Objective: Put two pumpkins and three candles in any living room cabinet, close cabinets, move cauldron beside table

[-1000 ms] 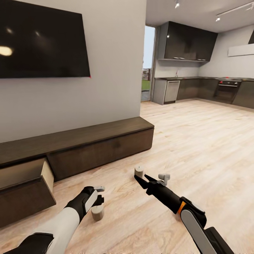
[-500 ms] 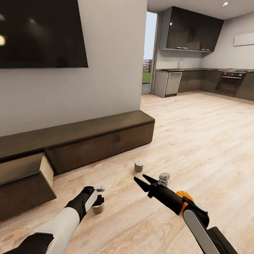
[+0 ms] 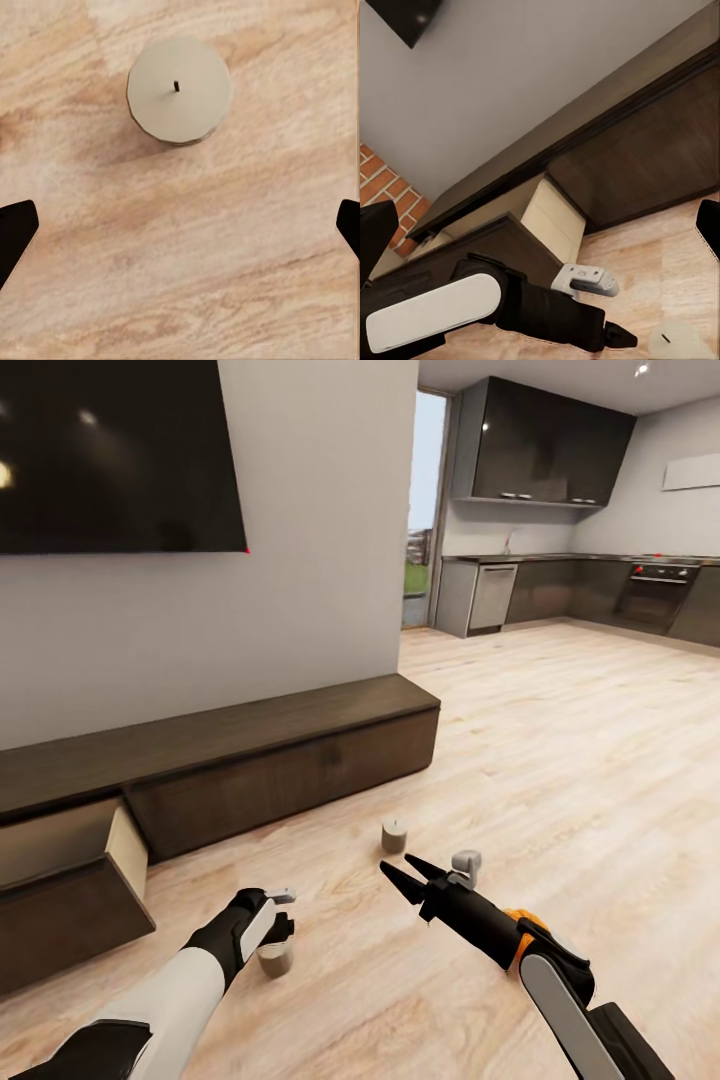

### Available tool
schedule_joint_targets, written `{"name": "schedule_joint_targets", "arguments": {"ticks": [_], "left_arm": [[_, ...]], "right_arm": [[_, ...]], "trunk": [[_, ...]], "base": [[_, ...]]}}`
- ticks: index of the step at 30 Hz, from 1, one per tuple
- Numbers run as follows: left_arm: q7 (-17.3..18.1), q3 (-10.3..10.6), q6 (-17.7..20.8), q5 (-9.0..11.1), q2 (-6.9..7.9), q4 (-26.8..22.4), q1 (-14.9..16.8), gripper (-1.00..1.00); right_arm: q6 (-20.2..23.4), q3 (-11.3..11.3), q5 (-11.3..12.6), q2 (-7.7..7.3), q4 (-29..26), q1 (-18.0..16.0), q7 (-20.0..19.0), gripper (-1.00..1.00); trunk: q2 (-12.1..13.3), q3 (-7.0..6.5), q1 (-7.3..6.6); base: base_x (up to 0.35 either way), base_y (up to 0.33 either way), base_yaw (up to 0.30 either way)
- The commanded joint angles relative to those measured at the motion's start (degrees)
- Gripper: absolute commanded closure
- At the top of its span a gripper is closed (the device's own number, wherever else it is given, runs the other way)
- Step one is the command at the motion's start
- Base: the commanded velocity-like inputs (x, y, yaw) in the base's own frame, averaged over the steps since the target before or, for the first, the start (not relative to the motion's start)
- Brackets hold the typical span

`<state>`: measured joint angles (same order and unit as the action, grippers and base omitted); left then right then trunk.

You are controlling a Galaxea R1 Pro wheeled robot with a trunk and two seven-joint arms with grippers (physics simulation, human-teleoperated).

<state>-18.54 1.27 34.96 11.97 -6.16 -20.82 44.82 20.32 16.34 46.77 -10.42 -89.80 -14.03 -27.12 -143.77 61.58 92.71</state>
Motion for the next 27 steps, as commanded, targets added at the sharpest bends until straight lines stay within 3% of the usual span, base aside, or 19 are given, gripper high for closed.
{"name": "schedule_joint_targets", "arguments": {"ticks": [1, 18, 27], "left_arm": [[-0.45, 0.14, 0.2, 0.6, 0.0, -0.08, 0.01, -1.0], [-0.44, 0.14, 0.14, 0.6, 0.04, 0.87, 0.01, -1.0], [-0.49, 0.14, 0.11, 0.66, 0.17, 0.82, 0.0, -1.0]], "right_arm": [[0.37, 0.04, 0.6, -0.03, -0.03, -0.03, 0.05, -1.0], [0.42, 0.01, 0.6, -0.04, -0.03, -0.03, 0.05, -1.0], [0.49, 0.01, 0.6, -0.04, -0.04, -0.03, 0.05, -1.0]], "trunk": [[-0.02, 0.05, 0.02], [-0.02, 0.05, 0.02], [-0.02, 0.05, 0.02]], "base": [[0.285, 0.0, 0.0], [0.319, 0.003, 0.0], [0.085, 0.015, 0.0]]}}
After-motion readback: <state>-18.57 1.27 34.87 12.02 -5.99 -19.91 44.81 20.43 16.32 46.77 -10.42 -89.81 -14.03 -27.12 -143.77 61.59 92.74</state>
